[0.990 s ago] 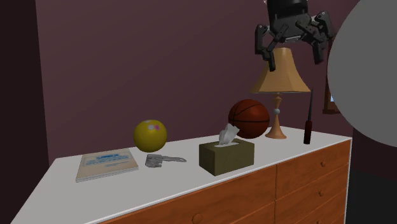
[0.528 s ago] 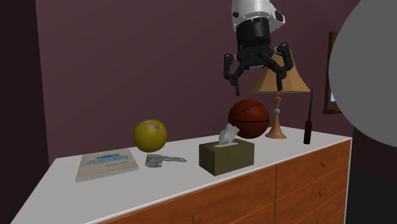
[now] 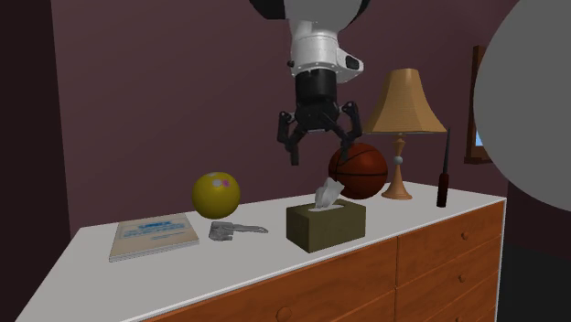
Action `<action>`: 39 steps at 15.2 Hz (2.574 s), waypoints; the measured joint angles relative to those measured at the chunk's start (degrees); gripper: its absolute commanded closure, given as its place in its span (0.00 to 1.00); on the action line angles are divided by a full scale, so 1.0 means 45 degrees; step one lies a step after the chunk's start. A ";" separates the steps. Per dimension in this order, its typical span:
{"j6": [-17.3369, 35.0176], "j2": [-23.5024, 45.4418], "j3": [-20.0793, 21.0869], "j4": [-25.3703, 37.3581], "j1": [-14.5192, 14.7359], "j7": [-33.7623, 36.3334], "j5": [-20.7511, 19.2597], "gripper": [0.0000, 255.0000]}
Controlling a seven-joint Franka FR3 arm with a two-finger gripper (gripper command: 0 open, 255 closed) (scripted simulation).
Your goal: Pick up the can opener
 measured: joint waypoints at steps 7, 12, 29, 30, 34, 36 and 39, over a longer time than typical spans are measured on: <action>0.2314 0.3230 0.1391 0.1193 -0.0222 0.2931 -0.0259 0.00; 0.3569 0.5894 0.1952 0.2671 -0.0144 0.5365 -0.1361 0.00; 0.5609 1.1824 0.0890 0.6622 0.1758 0.9822 -0.4329 0.00; 0.5685 1.1894 0.0861 0.6611 0.1774 0.9831 -0.4367 1.00; 0.5748 1.1972 0.0832 0.6636 0.1800 0.9847 -0.4407 1.00; 0.5750 1.1976 0.0833 0.6644 0.1804 0.9848 -0.4408 1.00; 0.5751 1.1978 0.0834 0.6646 0.1804 0.9846 -0.4408 1.00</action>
